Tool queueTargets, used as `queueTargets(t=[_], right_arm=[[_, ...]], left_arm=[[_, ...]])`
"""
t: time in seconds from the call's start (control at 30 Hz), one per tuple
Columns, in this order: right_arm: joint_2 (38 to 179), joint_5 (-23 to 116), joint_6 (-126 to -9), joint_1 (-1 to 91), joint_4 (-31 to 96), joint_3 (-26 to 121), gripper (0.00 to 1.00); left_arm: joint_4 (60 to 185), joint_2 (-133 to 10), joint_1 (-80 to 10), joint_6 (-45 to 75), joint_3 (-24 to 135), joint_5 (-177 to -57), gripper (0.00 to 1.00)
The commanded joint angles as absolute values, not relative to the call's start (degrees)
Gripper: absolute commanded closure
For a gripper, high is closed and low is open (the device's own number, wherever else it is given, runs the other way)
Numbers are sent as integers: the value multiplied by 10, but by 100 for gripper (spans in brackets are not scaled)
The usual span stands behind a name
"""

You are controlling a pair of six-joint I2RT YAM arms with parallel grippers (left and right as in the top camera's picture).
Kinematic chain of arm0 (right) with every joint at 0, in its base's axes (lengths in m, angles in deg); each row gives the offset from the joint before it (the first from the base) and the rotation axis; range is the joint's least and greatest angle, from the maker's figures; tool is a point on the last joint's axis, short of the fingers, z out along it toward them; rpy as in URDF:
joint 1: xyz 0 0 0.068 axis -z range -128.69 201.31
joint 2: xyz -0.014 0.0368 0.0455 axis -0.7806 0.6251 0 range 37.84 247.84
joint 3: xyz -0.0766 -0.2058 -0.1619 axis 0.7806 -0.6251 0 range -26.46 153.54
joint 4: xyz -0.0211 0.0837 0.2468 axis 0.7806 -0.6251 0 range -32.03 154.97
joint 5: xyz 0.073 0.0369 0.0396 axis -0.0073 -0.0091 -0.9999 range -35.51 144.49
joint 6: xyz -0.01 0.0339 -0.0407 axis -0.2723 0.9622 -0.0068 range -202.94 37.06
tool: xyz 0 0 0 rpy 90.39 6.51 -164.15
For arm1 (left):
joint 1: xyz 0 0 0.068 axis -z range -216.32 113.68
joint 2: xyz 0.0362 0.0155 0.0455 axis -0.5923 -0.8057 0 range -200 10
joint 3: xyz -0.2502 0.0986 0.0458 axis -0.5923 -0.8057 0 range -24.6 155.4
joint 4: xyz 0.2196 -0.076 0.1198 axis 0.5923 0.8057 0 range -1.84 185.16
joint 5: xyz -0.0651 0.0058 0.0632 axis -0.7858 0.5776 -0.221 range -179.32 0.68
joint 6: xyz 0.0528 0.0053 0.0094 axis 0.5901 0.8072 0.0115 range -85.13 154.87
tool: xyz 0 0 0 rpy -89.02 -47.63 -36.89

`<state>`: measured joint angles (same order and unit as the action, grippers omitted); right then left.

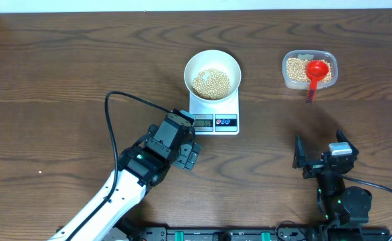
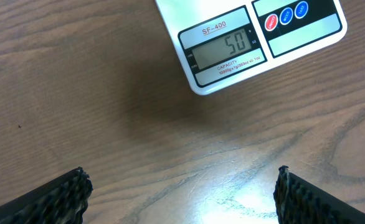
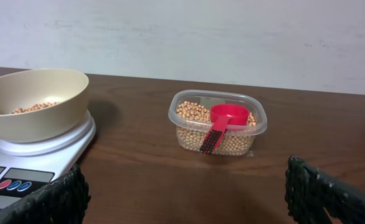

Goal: Scoop item into bowl and weigh 50g on scale

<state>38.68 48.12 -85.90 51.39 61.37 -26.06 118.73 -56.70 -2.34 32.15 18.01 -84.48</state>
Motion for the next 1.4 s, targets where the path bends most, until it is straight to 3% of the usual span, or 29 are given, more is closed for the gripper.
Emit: queueTargets(t=[0.0, 1.07, 1.37], right_arm=[[382, 484, -851, 508, 611, -261, 1], [382, 484, -851, 508, 611, -261, 1], [382, 484, -851, 508, 611, -261, 1]], left_arm=[[1187, -570, -22, 329, 178, -843, 4], [1201, -550, -27, 330, 178, -834, 4], [1119, -418, -184, 332, 178, -844, 4]])
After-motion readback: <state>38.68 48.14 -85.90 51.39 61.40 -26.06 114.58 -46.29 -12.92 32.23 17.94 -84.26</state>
